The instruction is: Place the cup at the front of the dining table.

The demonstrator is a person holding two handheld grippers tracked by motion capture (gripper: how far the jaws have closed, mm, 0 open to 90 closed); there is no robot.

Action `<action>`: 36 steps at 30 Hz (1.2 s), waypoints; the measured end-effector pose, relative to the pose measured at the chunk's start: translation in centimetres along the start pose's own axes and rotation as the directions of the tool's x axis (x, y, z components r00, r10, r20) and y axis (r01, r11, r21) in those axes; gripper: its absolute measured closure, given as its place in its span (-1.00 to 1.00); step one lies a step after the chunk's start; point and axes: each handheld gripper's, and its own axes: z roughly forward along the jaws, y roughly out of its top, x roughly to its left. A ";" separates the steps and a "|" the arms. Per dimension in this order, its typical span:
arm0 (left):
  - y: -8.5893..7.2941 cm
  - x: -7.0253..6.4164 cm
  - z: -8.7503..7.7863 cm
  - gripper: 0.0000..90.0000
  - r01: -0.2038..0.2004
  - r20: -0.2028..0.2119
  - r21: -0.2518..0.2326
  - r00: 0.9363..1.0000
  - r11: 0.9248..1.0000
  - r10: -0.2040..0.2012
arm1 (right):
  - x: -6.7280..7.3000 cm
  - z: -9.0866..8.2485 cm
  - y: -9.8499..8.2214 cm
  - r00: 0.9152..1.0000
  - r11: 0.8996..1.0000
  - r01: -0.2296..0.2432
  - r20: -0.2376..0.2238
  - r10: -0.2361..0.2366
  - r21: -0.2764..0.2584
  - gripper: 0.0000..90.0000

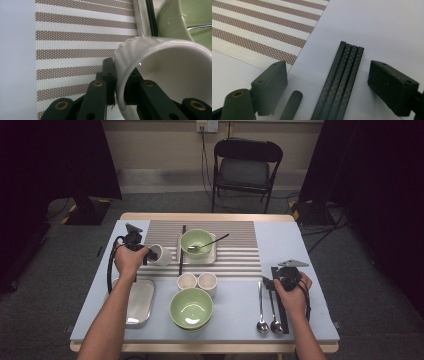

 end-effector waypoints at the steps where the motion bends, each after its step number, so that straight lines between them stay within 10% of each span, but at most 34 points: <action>1: 0.0 0.1 0.1 0.83 0.001 0.004 -0.001 1.000 1.000 -0.001 | 0.0 0.0 0.0 1.000 1.000 0.000 0.000 0.000 0.000 -0.67; 36: 0.3 -0.1 1.5 0.83 -0.011 -0.036 -0.001 0.999 1.000 0.011 | 0.0 0.0 0.0 1.000 1.000 0.000 0.000 0.000 0.000 -0.67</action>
